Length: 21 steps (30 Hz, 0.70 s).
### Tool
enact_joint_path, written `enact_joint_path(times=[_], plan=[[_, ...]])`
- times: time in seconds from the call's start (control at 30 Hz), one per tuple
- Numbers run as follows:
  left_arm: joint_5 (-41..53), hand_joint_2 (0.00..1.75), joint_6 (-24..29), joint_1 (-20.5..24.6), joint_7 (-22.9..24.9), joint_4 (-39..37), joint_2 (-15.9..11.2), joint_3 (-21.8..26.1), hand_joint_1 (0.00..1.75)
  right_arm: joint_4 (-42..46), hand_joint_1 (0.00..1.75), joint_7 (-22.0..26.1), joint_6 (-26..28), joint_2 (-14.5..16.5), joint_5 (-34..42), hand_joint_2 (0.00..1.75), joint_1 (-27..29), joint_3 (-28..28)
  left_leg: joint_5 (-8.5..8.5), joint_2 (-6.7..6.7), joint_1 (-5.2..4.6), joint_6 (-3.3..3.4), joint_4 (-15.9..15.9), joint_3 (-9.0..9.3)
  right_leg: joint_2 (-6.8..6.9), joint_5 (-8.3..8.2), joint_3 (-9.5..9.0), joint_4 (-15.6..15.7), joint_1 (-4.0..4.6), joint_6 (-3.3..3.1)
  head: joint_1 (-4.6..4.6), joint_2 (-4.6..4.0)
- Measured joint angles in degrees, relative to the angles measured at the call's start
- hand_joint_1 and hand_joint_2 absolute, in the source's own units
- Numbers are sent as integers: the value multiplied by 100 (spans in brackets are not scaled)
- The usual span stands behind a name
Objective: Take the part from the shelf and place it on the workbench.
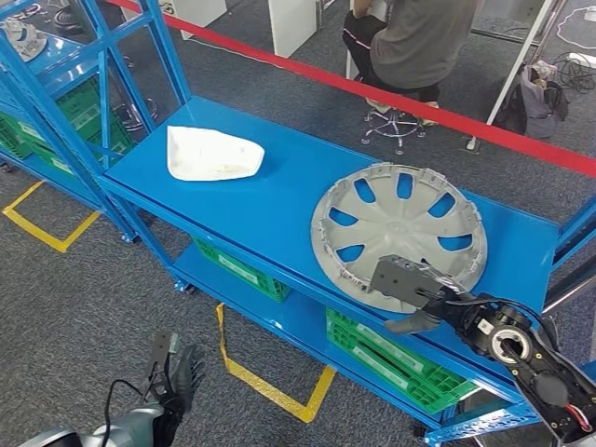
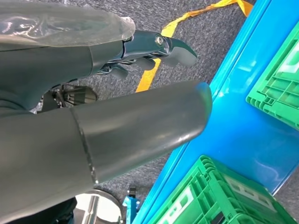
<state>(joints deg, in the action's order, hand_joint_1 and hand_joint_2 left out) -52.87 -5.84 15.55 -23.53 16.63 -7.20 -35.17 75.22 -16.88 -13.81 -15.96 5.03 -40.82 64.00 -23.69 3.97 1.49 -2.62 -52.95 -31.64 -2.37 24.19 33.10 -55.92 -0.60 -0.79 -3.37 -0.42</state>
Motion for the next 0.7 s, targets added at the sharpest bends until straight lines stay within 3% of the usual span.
enact_joint_path(times=[0.4, 0.7], plan=[[79, 0, 4, 77, 35, 0, 49, 0, 0, -1352, 0, 886, 230, 559, -1370, 175, -227, 286, 0, 1, 0, 0, 0, 0, 1, 0, 0, 0, 0, 0, -1, 0], [137, 0, 7, 132, 66, 0, 81, 0, 0, -2193, 0, 1187, 287, 996, -2070, 175, -414, 390, 0, -4, 0, 0, 0, 6, -4, 0, -4, 0, 0, 0, 0, 0]])
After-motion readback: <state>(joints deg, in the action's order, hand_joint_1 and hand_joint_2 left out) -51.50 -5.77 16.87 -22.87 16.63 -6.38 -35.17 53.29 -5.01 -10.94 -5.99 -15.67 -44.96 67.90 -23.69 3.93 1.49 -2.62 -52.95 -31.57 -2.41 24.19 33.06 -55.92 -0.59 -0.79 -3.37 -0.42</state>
